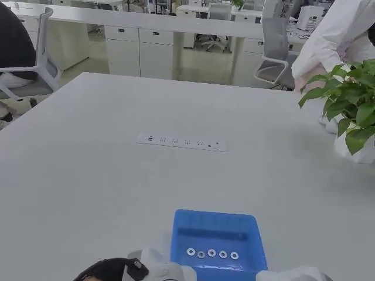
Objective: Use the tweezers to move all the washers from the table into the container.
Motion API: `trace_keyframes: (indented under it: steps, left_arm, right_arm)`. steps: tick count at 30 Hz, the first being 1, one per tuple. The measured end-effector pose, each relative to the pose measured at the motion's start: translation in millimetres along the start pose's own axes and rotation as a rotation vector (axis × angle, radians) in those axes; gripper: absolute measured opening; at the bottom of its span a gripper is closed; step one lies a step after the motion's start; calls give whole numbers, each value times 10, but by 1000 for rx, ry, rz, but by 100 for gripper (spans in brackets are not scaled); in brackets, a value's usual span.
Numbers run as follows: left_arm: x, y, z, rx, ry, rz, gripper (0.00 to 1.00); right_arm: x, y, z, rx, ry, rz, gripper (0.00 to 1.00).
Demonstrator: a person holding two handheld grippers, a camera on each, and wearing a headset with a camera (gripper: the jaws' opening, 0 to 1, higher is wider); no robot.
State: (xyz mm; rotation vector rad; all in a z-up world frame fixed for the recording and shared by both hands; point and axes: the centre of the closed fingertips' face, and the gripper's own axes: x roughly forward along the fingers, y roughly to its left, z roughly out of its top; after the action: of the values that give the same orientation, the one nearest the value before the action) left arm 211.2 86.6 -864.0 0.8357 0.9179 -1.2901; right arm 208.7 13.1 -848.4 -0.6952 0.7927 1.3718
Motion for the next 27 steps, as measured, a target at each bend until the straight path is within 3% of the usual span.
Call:
trace_keyframes:
  steps: [8, 16, 24, 27]
  left_arm:
    - [-17, -11, 2, -13, 9, -19, 0]
    - [-24, -20, 6, -45, -6, -23, 0]
    - [-61, -33, 1, -191, -86, 13, 16]
    - [-126, -1, 34, -257, -140, 53, 23]
  right_arm:
    - [-135, -25, -82, 95, -32, -55, 11]
    - [-286, -29, -105, 261, -129, -116, 15]
    - [-456, -105, -110, 363, -213, -191, 23]
    - [-518, -155, -131, 391, -238, -227, 28]
